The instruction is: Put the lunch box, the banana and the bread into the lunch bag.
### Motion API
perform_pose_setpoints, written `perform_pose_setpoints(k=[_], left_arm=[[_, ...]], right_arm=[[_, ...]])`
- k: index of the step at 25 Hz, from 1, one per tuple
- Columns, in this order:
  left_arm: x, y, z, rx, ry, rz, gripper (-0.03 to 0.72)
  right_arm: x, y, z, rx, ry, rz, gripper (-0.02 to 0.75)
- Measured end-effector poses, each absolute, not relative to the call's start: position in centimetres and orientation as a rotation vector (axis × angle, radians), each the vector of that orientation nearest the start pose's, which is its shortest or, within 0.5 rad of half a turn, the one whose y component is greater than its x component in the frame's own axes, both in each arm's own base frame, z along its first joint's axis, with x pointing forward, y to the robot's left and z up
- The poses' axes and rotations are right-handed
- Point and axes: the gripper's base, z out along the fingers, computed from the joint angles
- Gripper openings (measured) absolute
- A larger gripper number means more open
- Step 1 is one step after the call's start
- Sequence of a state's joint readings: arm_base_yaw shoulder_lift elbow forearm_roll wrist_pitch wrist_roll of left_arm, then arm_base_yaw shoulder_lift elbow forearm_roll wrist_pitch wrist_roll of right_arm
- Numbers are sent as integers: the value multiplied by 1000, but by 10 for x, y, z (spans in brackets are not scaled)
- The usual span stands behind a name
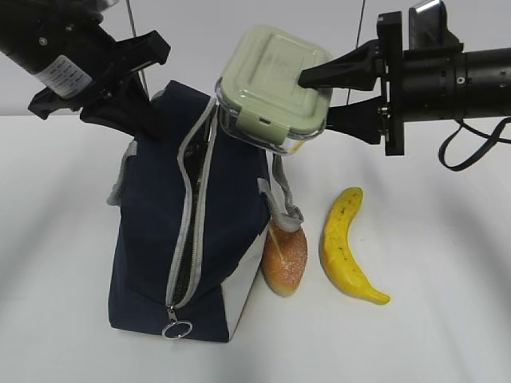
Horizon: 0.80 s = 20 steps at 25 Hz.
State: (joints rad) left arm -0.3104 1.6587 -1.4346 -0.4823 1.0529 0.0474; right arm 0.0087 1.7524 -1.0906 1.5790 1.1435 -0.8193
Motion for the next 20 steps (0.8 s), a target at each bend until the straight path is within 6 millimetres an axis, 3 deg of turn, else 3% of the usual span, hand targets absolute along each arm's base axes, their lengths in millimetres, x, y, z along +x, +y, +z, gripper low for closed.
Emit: perform_pose_setpoints(k=[9,20], left_arm=[[322,-142,313,274,2728,-713,-1],[322,-142,313,271,2725,-717,-2]], right_arm=[[325,145,253,-61,2265,1703,379],[330,139,234,-100,2415,1392,378]])
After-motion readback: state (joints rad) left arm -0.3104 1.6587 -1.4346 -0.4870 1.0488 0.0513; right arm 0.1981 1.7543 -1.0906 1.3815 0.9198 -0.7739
